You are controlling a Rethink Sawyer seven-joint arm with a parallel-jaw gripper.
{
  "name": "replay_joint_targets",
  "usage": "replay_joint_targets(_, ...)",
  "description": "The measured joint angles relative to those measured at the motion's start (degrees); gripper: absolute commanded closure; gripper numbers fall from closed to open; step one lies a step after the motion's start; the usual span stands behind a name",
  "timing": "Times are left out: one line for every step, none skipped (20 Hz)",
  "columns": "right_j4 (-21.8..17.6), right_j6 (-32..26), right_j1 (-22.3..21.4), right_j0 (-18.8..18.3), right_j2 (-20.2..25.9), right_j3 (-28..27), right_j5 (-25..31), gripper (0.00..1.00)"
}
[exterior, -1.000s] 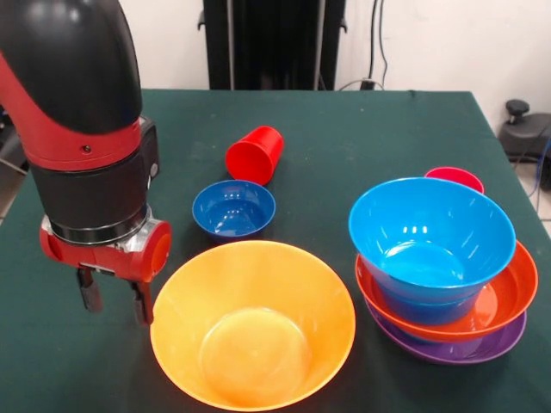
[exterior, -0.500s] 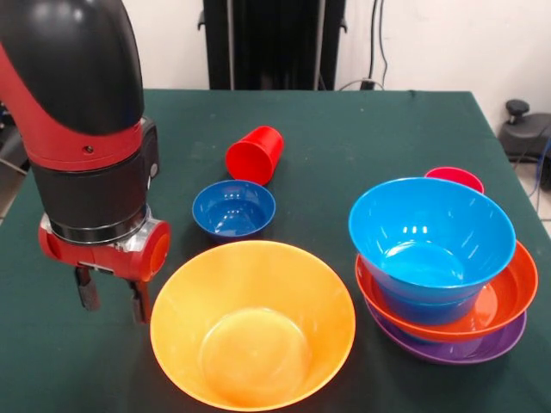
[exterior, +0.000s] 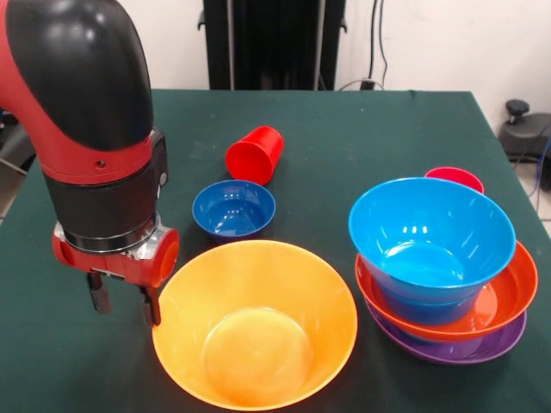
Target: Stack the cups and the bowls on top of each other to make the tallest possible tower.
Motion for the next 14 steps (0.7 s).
replay_joint_targets(0.1,0.0,0.0,0.0,0.0,0.0,0.0,0.00)
replay_joint_targets(0.4,0.0,0.0,0.2,-0.2,0.0,-0.2,0.00)
replay_joint_targets(0.5,0.0,0.1,0.3,-0.3,0.0,-0.3,0.00)
replay_joint_targets(0.6,0.0,0.1,0.4,-0.3,0.0,-0.4,0.00)
replay_joint_targets(0.9,0.0,0.2,0.6,-0.5,0.0,-0.6,0.00)
replay_joint_targets(0.9,0.0,0.2,0.6,-0.5,0.0,-0.8,0.00)
replay_joint_targets(1.1,0.0,0.3,0.6,-0.5,-0.1,-0.9,0.00)
replay_joint_targets(1.1,0.0,0.3,0.6,-0.5,-0.2,-1.0,0.00)
replay_joint_targets(1.2,0.0,0.4,0.6,-0.5,-0.2,-1.0,0.00)
replay_joint_targets(1.4,0.0,0.5,0.6,-0.6,-0.3,-1.3,0.00)
replay_joint_targets(1.5,0.0,0.5,0.7,-0.6,-0.3,-1.4,0.00)
replay_joint_targets(1.6,0.0,0.5,0.7,-0.7,-0.3,-1.4,0.00)
replay_joint_targets(1.8,0.0,0.5,0.8,-0.8,-0.3,-1.4,0.00)
replay_joint_targets(1.8,0.0,0.5,0.8,-0.9,-0.3,-1.4,0.00)
